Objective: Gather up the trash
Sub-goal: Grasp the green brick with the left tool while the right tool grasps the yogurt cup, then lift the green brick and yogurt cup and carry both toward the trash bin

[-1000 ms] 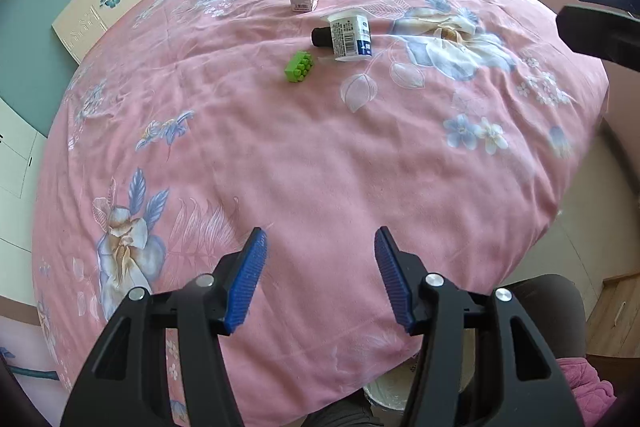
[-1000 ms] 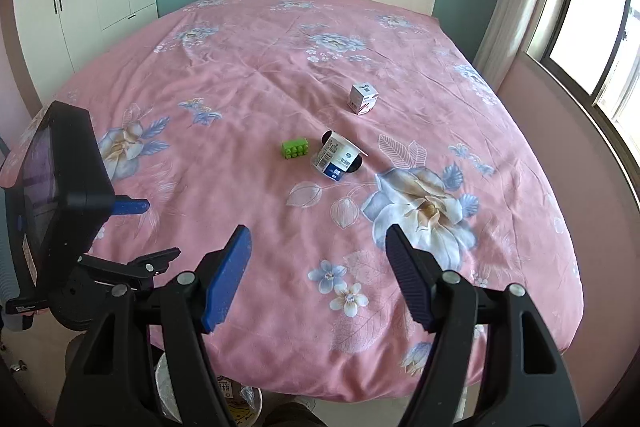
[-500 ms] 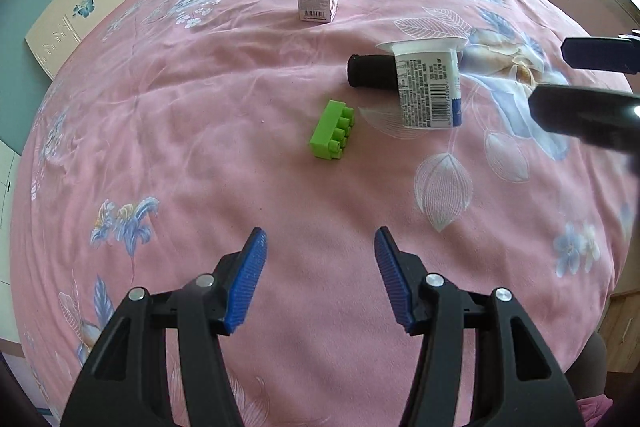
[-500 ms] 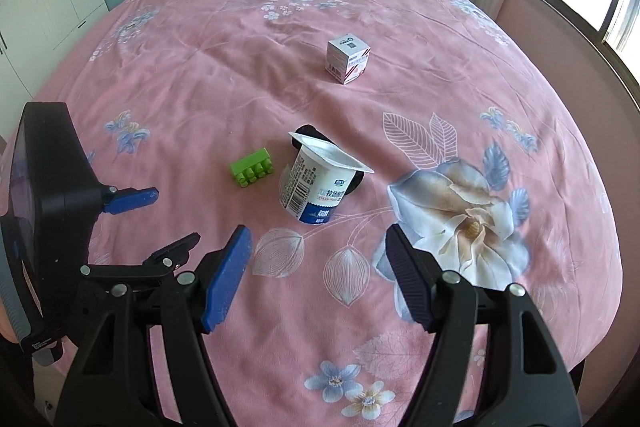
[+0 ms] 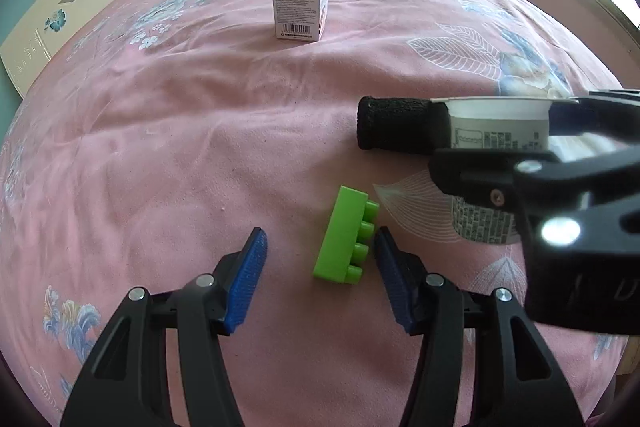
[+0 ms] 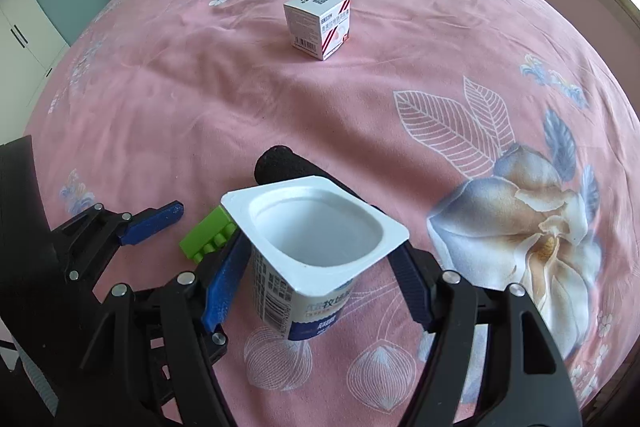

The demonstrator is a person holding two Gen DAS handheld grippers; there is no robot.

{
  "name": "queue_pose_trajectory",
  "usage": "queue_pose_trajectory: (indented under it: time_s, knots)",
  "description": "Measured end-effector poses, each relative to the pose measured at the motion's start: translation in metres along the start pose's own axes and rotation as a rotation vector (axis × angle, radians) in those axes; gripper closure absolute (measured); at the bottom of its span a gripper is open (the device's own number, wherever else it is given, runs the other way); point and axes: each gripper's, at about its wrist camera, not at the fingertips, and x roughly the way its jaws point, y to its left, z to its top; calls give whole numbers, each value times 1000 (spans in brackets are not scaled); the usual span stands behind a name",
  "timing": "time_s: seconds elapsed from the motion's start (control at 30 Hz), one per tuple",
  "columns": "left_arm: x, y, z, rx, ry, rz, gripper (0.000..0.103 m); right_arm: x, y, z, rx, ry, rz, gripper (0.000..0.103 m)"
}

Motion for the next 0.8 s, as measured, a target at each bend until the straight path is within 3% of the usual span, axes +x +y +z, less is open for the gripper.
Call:
queue_pose_trajectory:
  time_s: [0.1,0.2,0.27,0.33,0.47,0.63,0.8]
  knots:
    - [7,3,4,-36,-16,-43,45,10,3,1,-14,2,-15,47]
    - [10,-2,6,-45,-30,-55,56,10,2,-1,-30,-7,-14,50]
    - [11,-6,4,-39,-35,-65,71,9,-1,-3,-37,-1,-5,50]
    - [10,-9,4,-41,-33,-73,80,6,-4,-5,-37,0,-3,50]
    - [2,-8,-3,-85,-23,-98,80,-1,-10,-9,-26,-2,21,50]
    - [-16,-12,-12,-87,6,-36,80,-18,-9,-20,-49,-9,38,50]
    - [-57,-18,-21,-82,-10,29,80,-50,3,-37,-120,-38,48,50]
